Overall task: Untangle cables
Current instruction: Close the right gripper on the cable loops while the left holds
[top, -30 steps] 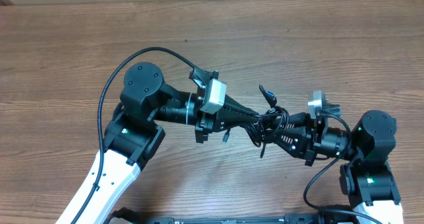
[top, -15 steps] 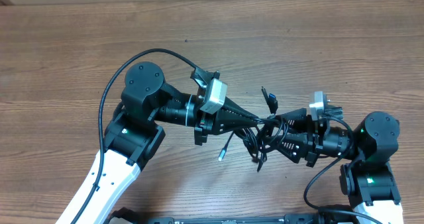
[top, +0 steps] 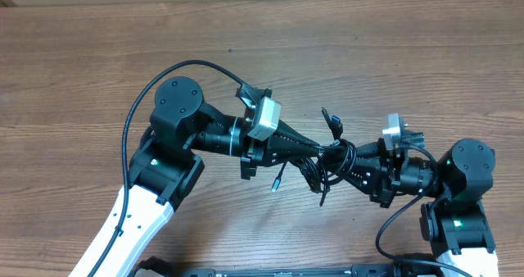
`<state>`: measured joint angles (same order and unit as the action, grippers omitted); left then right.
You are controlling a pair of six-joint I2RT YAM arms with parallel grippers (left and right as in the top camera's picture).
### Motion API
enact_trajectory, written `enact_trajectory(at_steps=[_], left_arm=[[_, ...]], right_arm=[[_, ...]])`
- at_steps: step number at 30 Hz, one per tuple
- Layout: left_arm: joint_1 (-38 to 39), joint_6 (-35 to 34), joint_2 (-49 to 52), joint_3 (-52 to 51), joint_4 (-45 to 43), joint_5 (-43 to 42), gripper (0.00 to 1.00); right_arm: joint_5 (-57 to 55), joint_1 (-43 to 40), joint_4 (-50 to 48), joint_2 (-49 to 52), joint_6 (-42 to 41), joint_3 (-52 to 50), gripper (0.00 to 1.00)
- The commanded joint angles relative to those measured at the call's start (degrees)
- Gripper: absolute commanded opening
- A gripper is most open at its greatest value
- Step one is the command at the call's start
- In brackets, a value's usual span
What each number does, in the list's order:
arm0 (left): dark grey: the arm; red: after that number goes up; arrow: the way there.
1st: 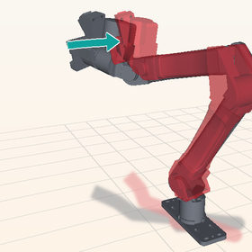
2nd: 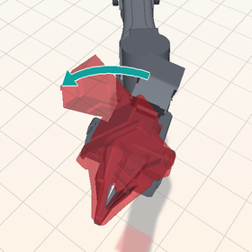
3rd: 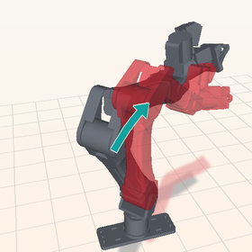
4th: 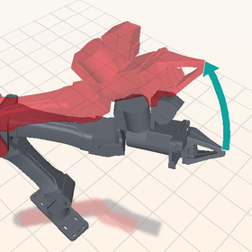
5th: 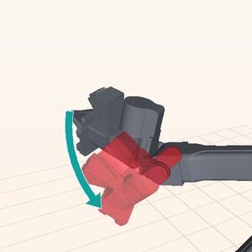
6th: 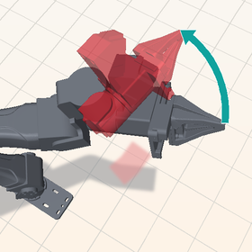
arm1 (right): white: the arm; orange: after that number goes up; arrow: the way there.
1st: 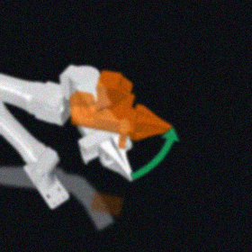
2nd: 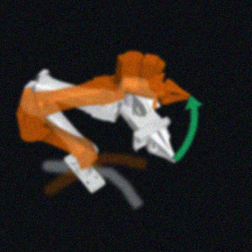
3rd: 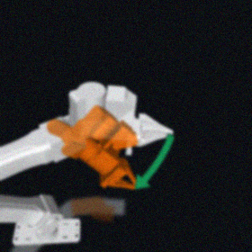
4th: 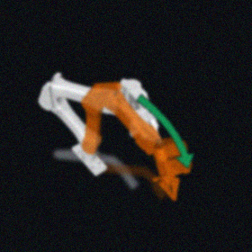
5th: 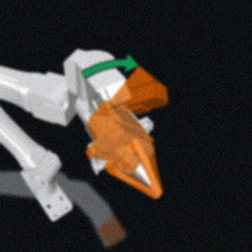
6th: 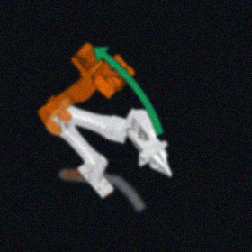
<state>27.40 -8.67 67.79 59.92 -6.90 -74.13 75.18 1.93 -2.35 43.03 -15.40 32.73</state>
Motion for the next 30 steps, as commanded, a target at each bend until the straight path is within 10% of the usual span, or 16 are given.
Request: enact_trajectory(at_steps=[1,30], left_arm=[[0.4,-0.4,0.7,1.0,-0.2,-0.2,0.04],[0.1,-0.8,1.3,1.0,-9.8,7.4,0.04]], right_arm=[[0.2,0.3,-0.2,-0.1,-0.1,1.5,0.07],[-0.5,0.3,3.5,6.0,3.5,1.5,0.04]])
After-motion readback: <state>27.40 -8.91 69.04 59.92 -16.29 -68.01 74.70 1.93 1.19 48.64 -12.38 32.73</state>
